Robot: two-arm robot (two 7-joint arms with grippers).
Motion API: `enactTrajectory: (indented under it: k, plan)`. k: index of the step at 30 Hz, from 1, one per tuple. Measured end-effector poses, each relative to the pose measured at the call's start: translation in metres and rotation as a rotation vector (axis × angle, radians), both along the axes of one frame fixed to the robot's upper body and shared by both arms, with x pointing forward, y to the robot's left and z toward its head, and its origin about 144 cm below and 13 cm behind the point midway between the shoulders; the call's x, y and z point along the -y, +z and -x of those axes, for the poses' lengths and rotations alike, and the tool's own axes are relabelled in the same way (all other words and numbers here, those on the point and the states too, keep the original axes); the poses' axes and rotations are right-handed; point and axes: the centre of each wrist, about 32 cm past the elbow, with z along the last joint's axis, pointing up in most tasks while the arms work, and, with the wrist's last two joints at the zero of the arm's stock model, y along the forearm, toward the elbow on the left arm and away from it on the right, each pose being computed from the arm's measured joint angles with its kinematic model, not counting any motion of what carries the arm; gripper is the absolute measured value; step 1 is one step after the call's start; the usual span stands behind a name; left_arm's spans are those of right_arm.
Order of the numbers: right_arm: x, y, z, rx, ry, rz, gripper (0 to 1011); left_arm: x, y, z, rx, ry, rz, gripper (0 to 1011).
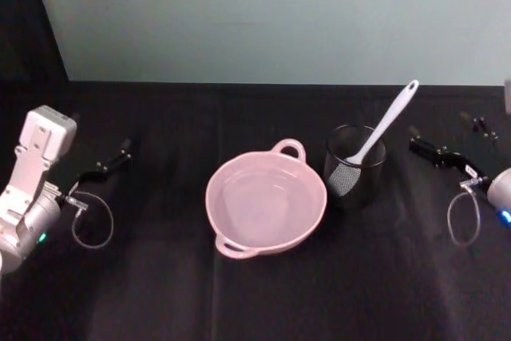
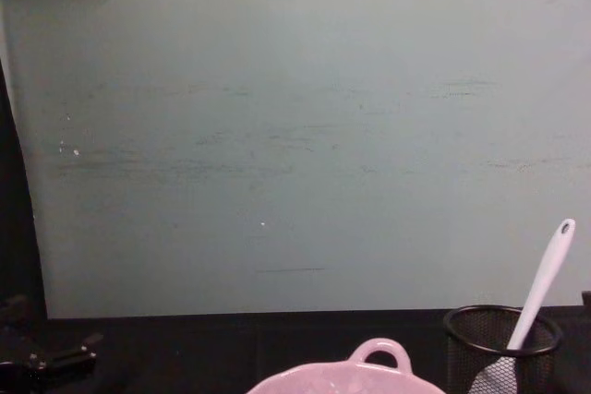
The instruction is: Use the one hand to pick up the spoon and stir the clear water in the bowl.
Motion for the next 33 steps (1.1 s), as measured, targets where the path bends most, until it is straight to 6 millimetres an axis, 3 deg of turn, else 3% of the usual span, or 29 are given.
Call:
enactTrajectory:
  k: [4,14,33]
  plan:
    - [-0.001,-0.016,-0.009,0.104,-0.003,0.038,1004,0.0,0.0,0.0,0.0,0.0,0.0,1011]
    - [0.003,-0.045,-0.014,0.118,-0.014,0.052,1004,0.0,0.0,0.0,0.0,0.0,0.0,1011]
    - [0.003,-0.046,-0.014,0.119,-0.011,0.05,1004,0.0,0.0,0.0,0.0,0.0,0.0,1011]
